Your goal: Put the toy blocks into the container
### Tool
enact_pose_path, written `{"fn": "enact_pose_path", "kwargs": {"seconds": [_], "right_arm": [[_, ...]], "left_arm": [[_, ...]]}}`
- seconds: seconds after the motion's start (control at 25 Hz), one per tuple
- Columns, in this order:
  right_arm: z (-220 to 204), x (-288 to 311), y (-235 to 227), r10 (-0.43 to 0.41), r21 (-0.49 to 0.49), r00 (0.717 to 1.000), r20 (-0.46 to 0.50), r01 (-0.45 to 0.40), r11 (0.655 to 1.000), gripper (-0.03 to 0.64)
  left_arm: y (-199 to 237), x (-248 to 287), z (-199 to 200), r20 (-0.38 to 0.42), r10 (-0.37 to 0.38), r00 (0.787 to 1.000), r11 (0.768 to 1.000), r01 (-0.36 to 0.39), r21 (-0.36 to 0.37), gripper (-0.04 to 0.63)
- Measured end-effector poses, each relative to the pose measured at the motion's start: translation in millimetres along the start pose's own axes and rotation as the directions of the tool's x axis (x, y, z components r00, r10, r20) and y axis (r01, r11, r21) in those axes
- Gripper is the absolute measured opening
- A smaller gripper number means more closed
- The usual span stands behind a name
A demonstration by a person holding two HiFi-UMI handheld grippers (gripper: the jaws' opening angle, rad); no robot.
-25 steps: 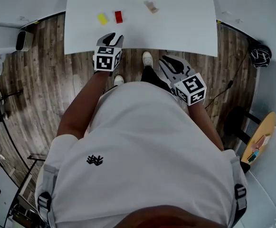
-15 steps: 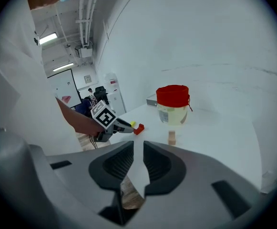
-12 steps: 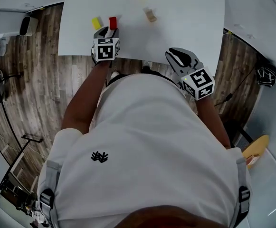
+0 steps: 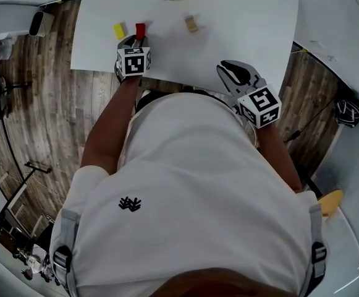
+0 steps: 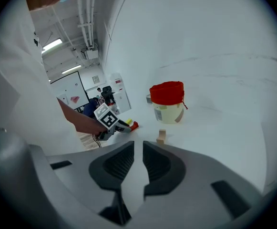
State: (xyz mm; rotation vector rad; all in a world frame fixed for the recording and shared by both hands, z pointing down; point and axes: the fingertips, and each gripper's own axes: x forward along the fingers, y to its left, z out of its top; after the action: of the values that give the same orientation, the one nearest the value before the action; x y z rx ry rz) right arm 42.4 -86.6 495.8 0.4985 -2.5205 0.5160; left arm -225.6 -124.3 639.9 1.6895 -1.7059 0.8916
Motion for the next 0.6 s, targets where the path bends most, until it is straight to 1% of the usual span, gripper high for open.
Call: {"fn": "enact_pose_path", "kwargs": {"seconds": [0.16, 0.28, 0.44, 0.6], "right_arm": [[-4, -1, -7, 0.019, 0.001, 1.0, 0.0, -0.019, 1.0, 0.055], [-5, 0, -10, 0.03, 0.003, 0.999, 0.011, -0.03, 1.0, 0.055], [-7, 2, -16, 0.039, 0.011, 0.999, 0.026, -0.04, 0.999, 0.054], [-7, 4, -18, 0.053, 0.012, 0.998, 0.042, -0.054, 0.998, 0.054]], "left_arm": [[0, -3, 2, 0.005, 0.009, 1.0, 1.0, -0.009, -0.017, 0.135], [-2, -12, 8, 0.02, 0.0, 1.0, 1.0, 0.0, -0.028, 0.133], [-9, -30, 26, 0.064, -0.036, 0.997, 0.999, 0.037, -0.027, 0.133], [-15, -56, 56, 0.131, -0.074, 0.989, 0.997, 0.075, -0.004, 0.133]]}}
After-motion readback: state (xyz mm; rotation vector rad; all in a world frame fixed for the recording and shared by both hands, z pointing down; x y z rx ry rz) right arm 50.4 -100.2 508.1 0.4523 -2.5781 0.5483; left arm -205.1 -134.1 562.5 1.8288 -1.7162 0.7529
